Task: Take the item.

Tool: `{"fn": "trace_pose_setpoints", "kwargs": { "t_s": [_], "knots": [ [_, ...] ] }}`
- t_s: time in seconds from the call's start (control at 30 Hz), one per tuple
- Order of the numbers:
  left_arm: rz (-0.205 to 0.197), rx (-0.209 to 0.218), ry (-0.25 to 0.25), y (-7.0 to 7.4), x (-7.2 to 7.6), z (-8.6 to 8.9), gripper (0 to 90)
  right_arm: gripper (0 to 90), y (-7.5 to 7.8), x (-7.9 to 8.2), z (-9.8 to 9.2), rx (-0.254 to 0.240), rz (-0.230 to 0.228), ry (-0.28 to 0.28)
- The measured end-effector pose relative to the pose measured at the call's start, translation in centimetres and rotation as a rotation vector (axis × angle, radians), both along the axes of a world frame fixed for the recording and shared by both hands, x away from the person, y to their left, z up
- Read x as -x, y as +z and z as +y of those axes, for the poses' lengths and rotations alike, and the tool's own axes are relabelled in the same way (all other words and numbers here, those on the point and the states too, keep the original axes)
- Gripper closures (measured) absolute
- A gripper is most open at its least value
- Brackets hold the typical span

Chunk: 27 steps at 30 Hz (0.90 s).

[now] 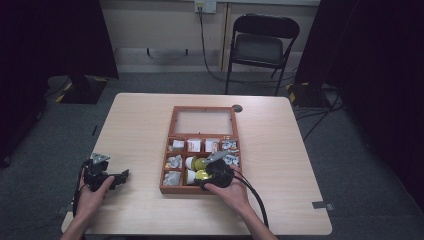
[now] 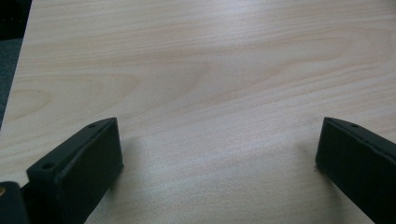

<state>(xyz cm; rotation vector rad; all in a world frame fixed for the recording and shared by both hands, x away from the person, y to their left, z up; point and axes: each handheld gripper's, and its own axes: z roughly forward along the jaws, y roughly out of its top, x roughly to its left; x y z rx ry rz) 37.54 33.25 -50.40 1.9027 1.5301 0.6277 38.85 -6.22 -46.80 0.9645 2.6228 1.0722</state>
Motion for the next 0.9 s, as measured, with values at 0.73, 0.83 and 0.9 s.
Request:
{"fn": "trace_pose_setpoints", "kwargs": {
  "t_s": [0.73,0.83,0.9],
  "knots": [
    [0.000,0.000,0.000,0.0,0.0,0.0,0.0,38.8,1.4,-0.1,-1.3,-0.099,-0.038,-0.014],
    [0.000,0.000,0.000,0.0,0.0,0.0,0.0,38.9,1.5,-0.1,-1.4,-0.097,-0.041,-0.015],
    [0.000,0.000,0.000,0.0,0.0,0.0,0.0,38.9,1.6,-0.1,-1.5,-0.098,-0.040,-0.019]
  ]
}}
